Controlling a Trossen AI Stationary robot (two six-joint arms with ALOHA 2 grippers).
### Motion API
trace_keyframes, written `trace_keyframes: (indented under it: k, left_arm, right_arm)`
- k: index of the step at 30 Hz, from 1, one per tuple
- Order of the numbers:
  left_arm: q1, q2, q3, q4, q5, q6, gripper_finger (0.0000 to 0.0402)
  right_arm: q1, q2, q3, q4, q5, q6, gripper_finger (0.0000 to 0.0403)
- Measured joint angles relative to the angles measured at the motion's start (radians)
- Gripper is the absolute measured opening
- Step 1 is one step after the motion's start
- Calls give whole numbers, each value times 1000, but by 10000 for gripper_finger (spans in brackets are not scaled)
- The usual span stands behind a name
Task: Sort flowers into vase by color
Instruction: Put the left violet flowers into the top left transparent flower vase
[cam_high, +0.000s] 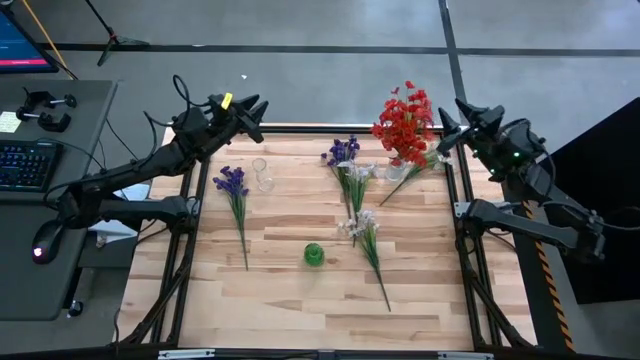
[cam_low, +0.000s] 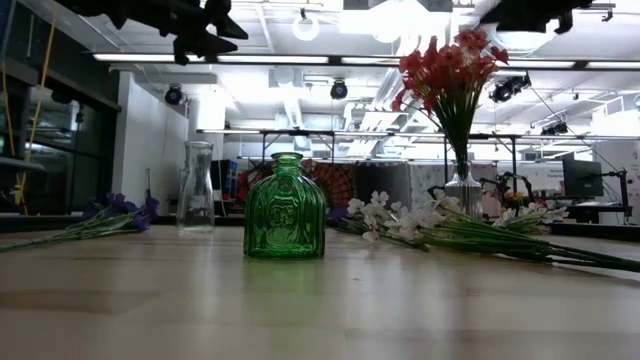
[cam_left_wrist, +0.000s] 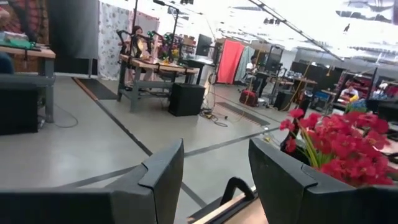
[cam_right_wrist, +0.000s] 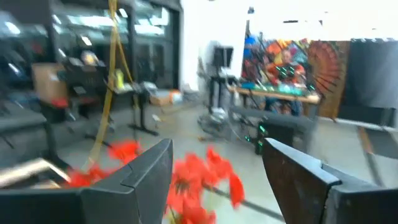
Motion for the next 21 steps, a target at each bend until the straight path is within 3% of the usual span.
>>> trace_keyframes:
  k: [3,6,13,16,21]
  left_arm:
    - [-33,12,21,-26,-3,7,170]
    - [-90,49,102,-157,-2,21,170]
    - [-275,214,413,-780,1,16,170]
    - [-345,259,502,-1021,-15,-140,170]
    - [-477,266,513,-1286,-28,-532,170]
  right_arm:
    - [0,1,29,35,-48,19,236]
    - [0,9,56,39,-84,41,236]
    - [0,46,76,50,-162,101,236]
    - [0,55,77,51,-160,106,236]
    - [0,52,77,51,-113,142,236]
